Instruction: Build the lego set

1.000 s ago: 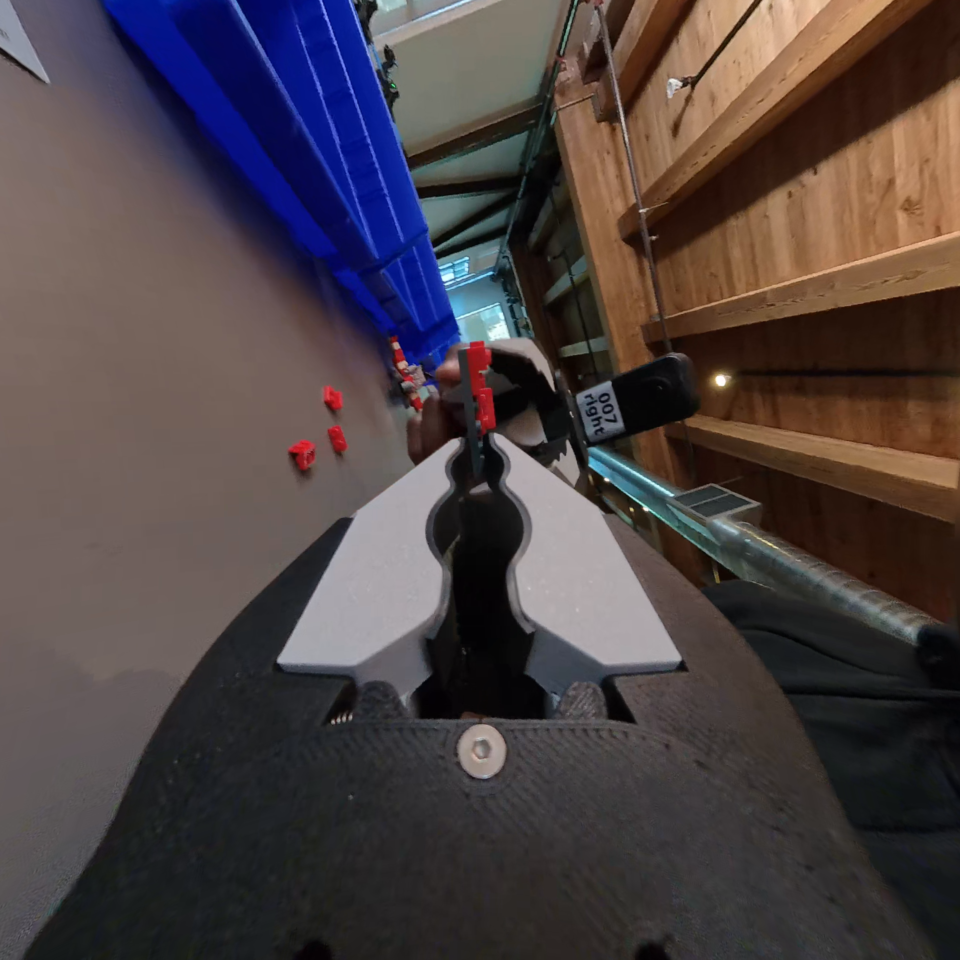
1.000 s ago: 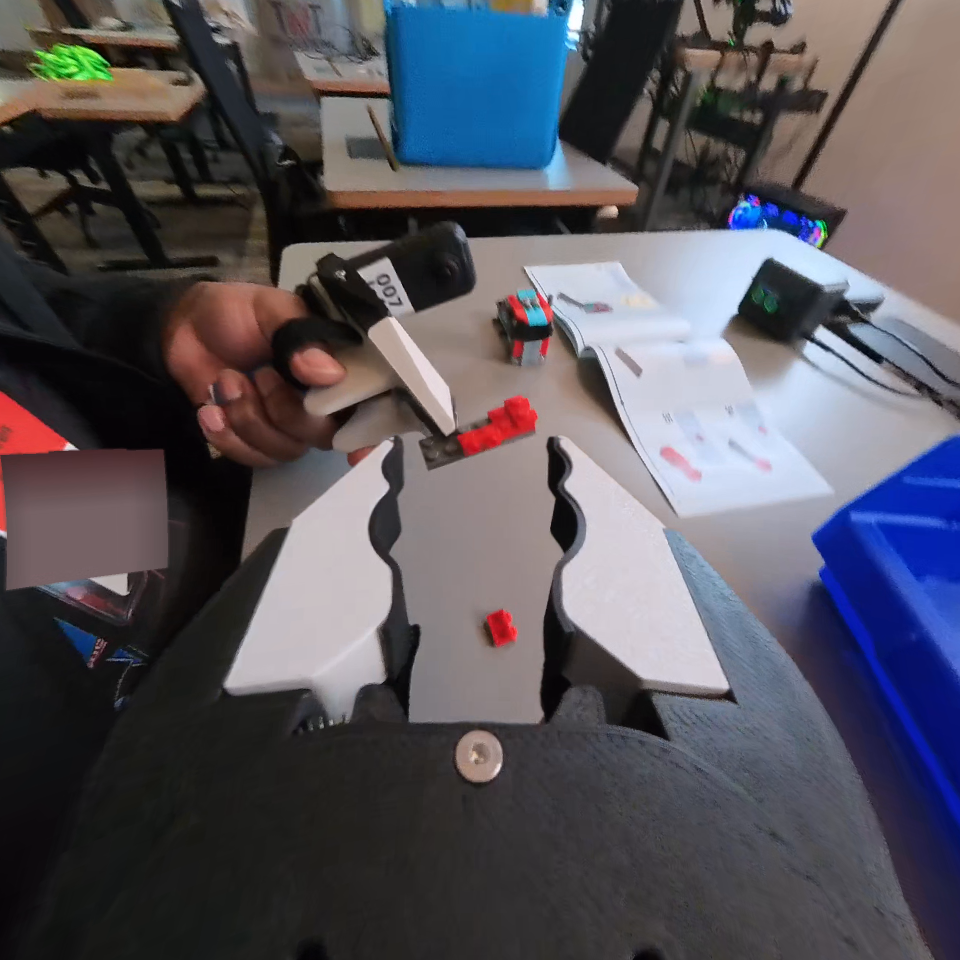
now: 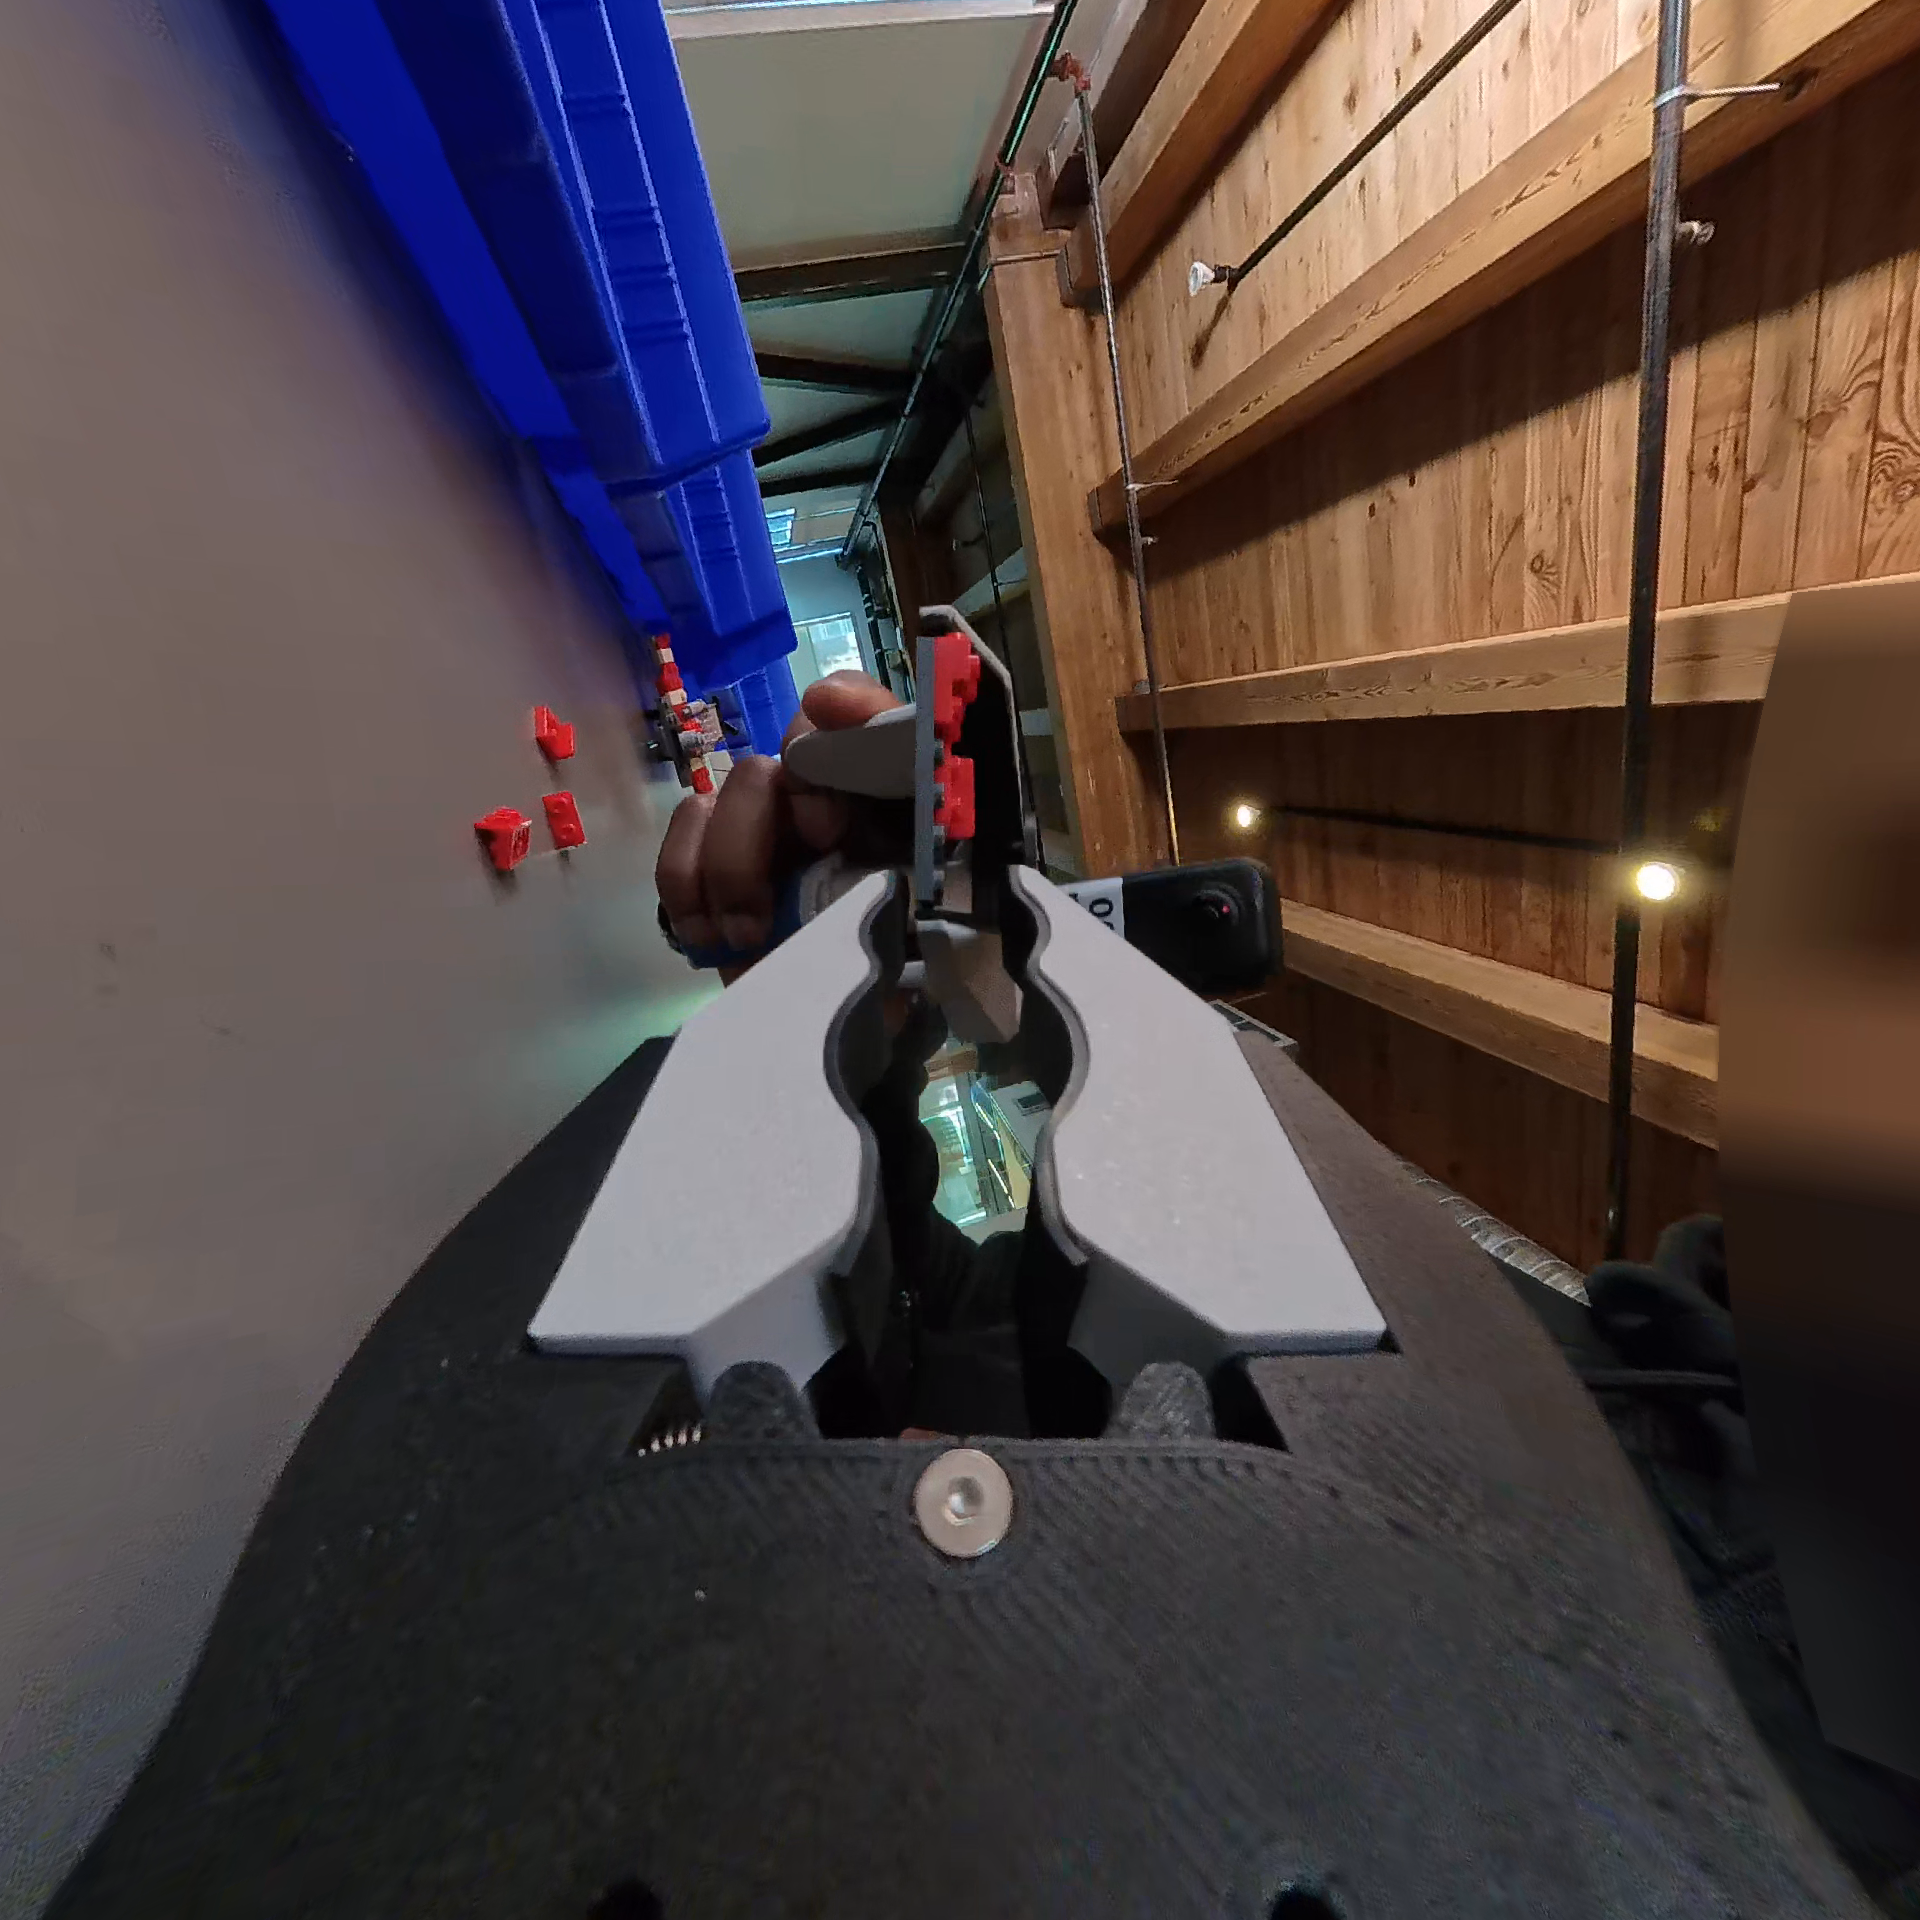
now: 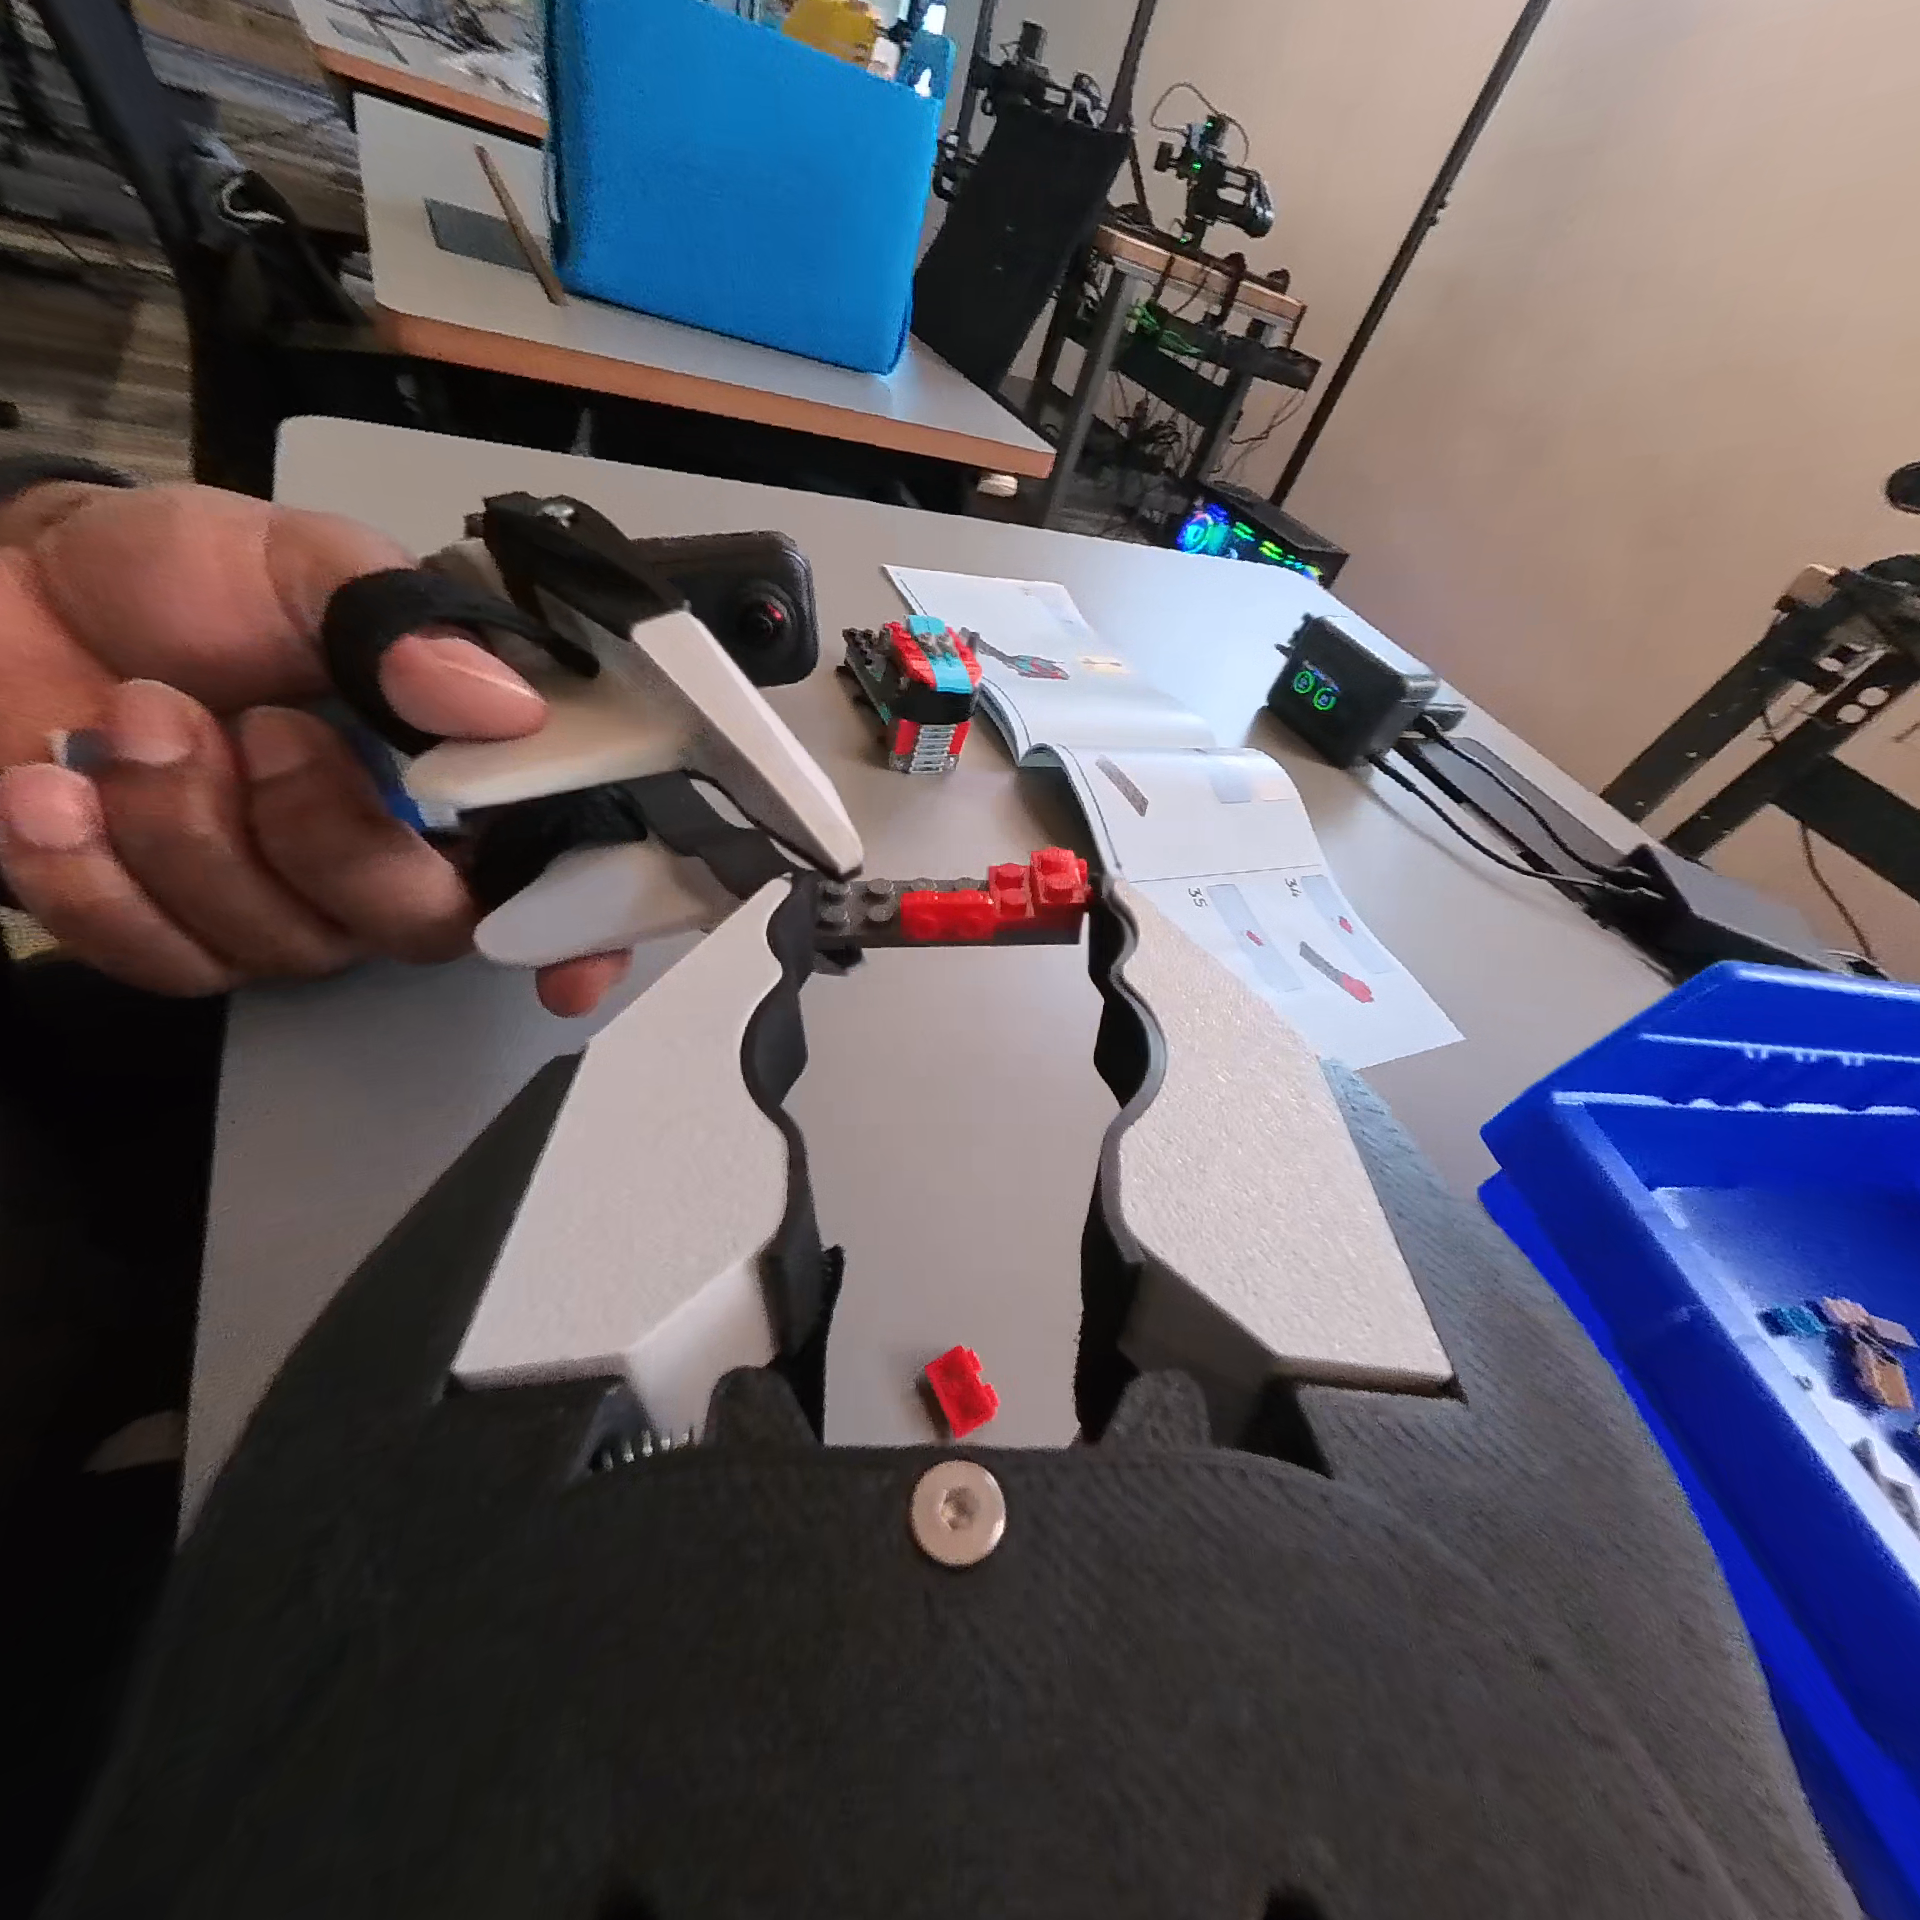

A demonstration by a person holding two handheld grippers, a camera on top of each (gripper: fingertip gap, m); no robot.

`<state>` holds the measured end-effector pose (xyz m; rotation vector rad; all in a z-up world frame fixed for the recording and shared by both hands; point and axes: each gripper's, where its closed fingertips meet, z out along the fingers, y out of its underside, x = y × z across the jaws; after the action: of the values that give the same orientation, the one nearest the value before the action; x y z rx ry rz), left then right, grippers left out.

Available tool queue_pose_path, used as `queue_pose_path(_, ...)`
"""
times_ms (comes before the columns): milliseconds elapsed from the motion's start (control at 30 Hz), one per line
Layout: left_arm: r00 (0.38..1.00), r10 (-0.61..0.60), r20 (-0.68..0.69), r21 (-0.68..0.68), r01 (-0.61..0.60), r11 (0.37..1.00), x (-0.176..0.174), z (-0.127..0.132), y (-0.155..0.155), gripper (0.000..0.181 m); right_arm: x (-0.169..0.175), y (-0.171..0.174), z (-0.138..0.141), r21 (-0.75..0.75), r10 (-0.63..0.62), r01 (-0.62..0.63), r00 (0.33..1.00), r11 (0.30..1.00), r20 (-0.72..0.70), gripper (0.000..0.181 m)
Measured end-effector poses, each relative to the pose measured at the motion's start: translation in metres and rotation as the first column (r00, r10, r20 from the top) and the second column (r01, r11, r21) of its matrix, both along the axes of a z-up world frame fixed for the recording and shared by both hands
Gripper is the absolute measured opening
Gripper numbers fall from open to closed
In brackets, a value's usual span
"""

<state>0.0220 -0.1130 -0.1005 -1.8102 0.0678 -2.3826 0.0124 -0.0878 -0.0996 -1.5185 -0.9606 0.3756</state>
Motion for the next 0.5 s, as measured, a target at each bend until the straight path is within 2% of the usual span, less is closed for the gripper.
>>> queue_pose_path(100,0.999,0.036,-0.006,-0.009,-0.036,0.999,-0.003,-0.002,0.005,0.008,-0.003,0.002,0.001,0.031,-0.043,0.043,0.999,0.999,0.005,0.054)
queue_pose_path(233,0.996,0.078,-0.035,0.016,-0.077,0.997,-0.006,-0.005,0.010,0.007,-0.005,0.005,-0.002,0.041,-0.090,0.090,0.996,0.995,0.008,0.055)
queue_pose_path(400,0.993,0.071,-0.095,0.094,-0.062,0.994,-0.002,-0.010,0.003,0.006,0.000,-0.002,-0.006,-0.020,-0.055,0.056,0.998,0.998,0.038,0.059)
queue_pose_path(500,0.994,0.052,-0.091,0.096,-0.044,0.994,0.005,-0.009,-0.005,0.006,0.007,-0.007,-0.007,-0.066,-0.034,0.037,0.999,0.997,0.042,0.060)
